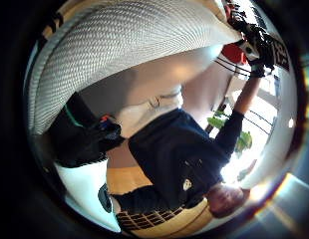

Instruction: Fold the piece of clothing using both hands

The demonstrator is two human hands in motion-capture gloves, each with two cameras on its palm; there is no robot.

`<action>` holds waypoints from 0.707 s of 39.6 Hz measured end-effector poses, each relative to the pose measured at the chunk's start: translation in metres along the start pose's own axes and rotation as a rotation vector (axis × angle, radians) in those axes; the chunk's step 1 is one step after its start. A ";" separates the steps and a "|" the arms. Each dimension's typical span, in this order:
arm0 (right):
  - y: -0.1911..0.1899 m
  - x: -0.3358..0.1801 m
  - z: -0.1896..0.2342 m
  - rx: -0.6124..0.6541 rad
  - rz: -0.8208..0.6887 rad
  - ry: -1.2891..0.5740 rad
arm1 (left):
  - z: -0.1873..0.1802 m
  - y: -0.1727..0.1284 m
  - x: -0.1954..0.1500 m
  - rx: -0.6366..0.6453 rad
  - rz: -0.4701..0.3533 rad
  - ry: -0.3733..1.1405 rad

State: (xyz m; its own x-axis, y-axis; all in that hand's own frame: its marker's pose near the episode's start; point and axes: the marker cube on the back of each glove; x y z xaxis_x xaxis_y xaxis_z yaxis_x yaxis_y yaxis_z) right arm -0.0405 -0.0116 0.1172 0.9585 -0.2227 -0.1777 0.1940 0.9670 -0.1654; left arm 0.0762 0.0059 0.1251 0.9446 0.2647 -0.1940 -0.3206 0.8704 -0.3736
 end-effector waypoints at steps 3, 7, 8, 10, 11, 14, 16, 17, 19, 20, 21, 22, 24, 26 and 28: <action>0.029 -0.005 -0.009 -0.004 -0.042 -0.001 | -0.014 0.032 0.019 -0.011 0.060 0.025; 0.056 -0.006 -0.034 0.005 -0.059 -0.024 | -0.041 0.059 0.034 0.000 0.110 0.036; 0.059 -0.004 -0.042 0.018 -0.057 -0.038 | -0.050 0.062 0.035 0.007 0.118 0.034; 0.062 0.001 -0.061 0.061 -0.044 -0.079 | -0.070 0.061 0.031 0.030 0.121 0.035; 0.061 0.004 -0.071 0.086 -0.032 -0.103 | -0.081 0.057 0.026 0.045 0.112 0.041; 0.046 0.019 -0.097 0.131 0.032 -0.178 | -0.114 0.032 0.004 0.090 0.041 0.080; 0.027 0.031 -0.105 0.132 0.082 -0.225 | -0.131 0.009 -0.012 0.107 -0.027 0.113; 0.017 0.037 -0.107 0.130 0.105 -0.247 | -0.137 -0.004 -0.020 0.112 -0.064 0.131; -0.005 0.045 -0.110 0.126 0.147 -0.286 | -0.145 -0.029 -0.035 0.113 -0.147 0.165; -0.014 0.047 -0.111 0.126 0.171 -0.305 | -0.146 -0.040 -0.041 0.111 -0.195 0.181; -0.023 0.048 -0.112 0.128 0.200 -0.324 | -0.147 -0.049 -0.046 0.104 -0.251 0.198; -0.031 0.048 -0.113 0.131 0.235 -0.342 | -0.147 -0.056 -0.050 0.093 -0.312 0.214; -0.044 0.044 -0.113 0.130 0.314 -0.367 | -0.143 -0.064 -0.054 0.064 -0.424 0.251; -0.056 0.042 -0.106 0.131 0.378 -0.366 | -0.134 -0.071 -0.057 0.053 -0.494 0.286; -0.066 0.043 -0.099 0.171 0.409 -0.331 | -0.123 -0.078 -0.061 0.077 -0.529 0.306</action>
State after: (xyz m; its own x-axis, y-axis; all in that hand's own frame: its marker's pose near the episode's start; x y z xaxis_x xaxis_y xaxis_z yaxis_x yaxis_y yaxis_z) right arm -0.0332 -0.0974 0.0244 0.9720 0.1996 0.1243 -0.2033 0.9790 0.0175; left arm 0.0349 -0.1292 0.0546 0.9078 -0.3324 -0.2557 0.2030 0.8818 -0.4258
